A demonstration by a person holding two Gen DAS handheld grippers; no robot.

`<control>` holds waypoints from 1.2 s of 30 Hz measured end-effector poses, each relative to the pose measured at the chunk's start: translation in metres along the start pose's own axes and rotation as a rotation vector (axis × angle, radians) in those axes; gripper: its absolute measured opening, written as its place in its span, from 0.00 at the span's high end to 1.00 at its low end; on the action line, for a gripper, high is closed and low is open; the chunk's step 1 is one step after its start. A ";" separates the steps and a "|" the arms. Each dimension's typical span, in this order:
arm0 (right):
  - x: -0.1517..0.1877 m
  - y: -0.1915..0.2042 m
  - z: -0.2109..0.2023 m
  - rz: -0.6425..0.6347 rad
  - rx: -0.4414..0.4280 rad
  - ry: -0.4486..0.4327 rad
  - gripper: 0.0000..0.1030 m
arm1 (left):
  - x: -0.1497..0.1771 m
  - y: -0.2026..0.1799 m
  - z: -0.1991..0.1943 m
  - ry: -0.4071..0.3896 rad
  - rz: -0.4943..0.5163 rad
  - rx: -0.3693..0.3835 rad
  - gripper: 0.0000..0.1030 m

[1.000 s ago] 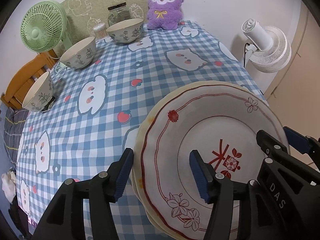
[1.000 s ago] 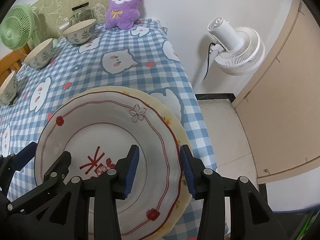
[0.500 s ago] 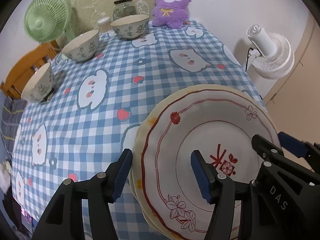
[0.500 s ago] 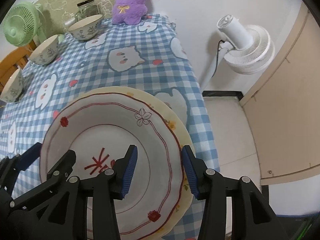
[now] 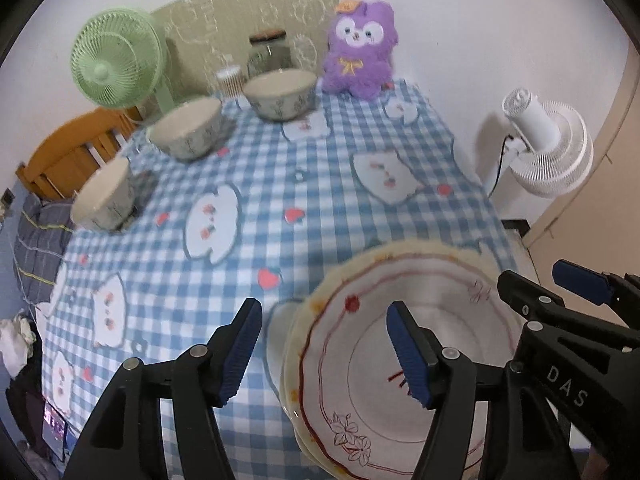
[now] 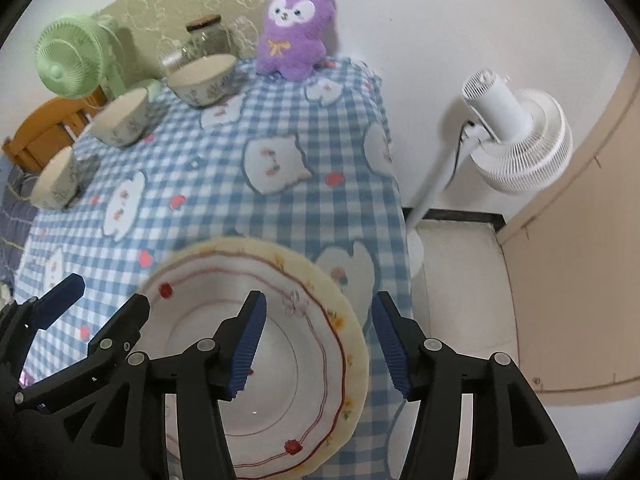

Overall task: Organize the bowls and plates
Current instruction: 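Lower the plate stack onto the table and open both grippers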

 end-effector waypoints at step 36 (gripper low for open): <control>-0.067 0.128 -0.094 0.144 0.076 -0.207 0.22 | -0.070 0.156 -0.070 -0.140 -0.027 0.021 0.15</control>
Point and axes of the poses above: each gripper's, at about its wrist camera, not at the fingertips, and z roughly the way its jaws point, y to its left, x to its underside, the point moved 8 cm from there along z, roughly the way its jaws point, and after that the axes turned 1 degree about z, right-handed, at the moved point
